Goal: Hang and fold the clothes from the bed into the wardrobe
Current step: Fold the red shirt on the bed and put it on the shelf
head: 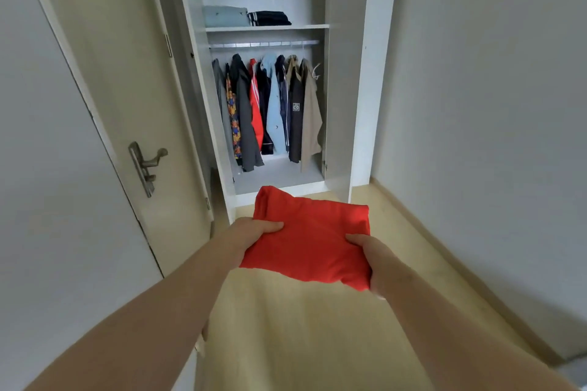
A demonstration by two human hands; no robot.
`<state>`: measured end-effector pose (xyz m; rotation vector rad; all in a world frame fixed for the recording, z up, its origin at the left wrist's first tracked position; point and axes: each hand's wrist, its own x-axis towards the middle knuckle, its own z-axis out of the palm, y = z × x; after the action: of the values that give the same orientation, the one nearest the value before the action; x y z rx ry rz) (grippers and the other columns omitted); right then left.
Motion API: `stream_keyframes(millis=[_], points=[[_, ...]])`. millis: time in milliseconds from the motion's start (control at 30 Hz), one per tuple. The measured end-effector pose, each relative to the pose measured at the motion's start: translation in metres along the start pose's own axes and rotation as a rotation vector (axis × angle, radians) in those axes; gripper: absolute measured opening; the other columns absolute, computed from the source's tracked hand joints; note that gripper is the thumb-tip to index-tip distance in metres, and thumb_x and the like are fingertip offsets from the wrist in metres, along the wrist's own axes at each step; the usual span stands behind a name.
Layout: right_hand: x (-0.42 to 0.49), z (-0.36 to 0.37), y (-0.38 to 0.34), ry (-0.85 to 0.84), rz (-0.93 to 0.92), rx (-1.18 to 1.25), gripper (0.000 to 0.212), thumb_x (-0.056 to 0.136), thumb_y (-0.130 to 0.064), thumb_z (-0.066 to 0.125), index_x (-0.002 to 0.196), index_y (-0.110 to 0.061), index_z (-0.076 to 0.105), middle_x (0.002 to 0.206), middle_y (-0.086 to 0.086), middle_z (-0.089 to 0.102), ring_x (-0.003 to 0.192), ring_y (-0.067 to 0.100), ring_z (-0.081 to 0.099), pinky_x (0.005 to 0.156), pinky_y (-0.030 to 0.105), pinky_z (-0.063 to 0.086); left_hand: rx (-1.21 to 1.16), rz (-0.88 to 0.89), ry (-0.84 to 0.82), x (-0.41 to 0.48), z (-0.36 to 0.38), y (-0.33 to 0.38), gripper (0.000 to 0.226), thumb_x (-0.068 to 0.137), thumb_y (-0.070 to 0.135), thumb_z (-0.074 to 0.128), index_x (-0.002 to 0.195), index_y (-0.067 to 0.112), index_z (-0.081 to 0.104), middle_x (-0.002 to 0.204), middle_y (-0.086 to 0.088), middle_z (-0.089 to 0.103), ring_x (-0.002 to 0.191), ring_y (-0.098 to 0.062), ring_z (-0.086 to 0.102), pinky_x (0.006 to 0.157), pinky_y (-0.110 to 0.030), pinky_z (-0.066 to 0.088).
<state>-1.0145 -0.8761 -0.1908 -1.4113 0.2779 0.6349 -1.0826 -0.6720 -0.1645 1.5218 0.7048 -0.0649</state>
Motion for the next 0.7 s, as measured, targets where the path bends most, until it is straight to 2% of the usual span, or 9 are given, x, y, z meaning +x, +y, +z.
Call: stream_keyframes(millis=[167, 333, 433, 533, 700], points=[[0.090, 0.051, -0.049, -0.107, 0.008, -0.038, 0.032, 0.086, -0.019, 0.061, 0.114, -0.009, 0.051, 0.093, 0.014, 0.063, 0.073, 0.030, 0.060, 0.048, 0.032, 0.047, -0.051, 0.020, 0.083, 0.087, -0.033, 0.041, 0.045, 0.071, 0.024, 0.079, 0.110, 0.008, 0.064, 0.098, -0.014, 0.070, 0.088, -0.032, 0.067, 0.080, -0.042, 0.055], [0.206, 0.087, -0.133, -0.182, -0.048, -0.046, 0.032, 0.088, -0.020, 0.059, 0.117, -0.009, 0.050, 0.091, 0.014, 0.063, 0.075, 0.031, 0.059, 0.052, 0.034, 0.045, -0.042, 0.055, 0.127, 0.202, -0.040, 0.114, 0.048, 0.070, 0.027, 0.079, 0.111, 0.009, 0.060, 0.105, -0.016, 0.067, 0.096, -0.035, 0.064, 0.091, -0.048, 0.050], [0.267, 0.107, -0.195, -0.217, -0.058, -0.039, 0.028, 0.087, -0.022, 0.059, 0.111, -0.010, 0.051, 0.091, 0.014, 0.062, 0.077, 0.031, 0.059, 0.053, 0.036, 0.046, -0.058, 0.087, 0.145, 0.263, -0.042, 0.173, 0.043, 0.072, 0.025, 0.078, 0.107, 0.009, 0.061, 0.102, -0.015, 0.068, 0.094, -0.034, 0.065, 0.087, -0.045, 0.052], [0.304, 0.124, -0.244, -0.247, -0.011, -0.012, 0.022, 0.082, -0.027, 0.063, 0.096, -0.013, 0.052, 0.090, 0.013, 0.061, 0.078, 0.031, 0.058, 0.055, 0.037, 0.046, -0.089, 0.126, 0.146, 0.302, -0.051, 0.214, 0.042, 0.072, 0.026, 0.078, 0.106, 0.010, 0.060, 0.102, -0.015, 0.069, 0.092, -0.033, 0.066, 0.081, -0.042, 0.054], [0.363, 0.145, -0.306, -0.364, 0.129, 0.016, 0.051, 0.059, -0.034, 0.077, 0.100, -0.014, 0.055, 0.097, 0.016, 0.060, 0.083, 0.036, 0.056, 0.066, 0.047, 0.049, -0.136, 0.120, 0.073, 0.364, -0.069, 0.265, 0.051, 0.060, 0.029, 0.079, 0.103, 0.009, 0.060, 0.089, -0.013, 0.073, 0.080, -0.030, 0.070, 0.062, -0.035, 0.056]])
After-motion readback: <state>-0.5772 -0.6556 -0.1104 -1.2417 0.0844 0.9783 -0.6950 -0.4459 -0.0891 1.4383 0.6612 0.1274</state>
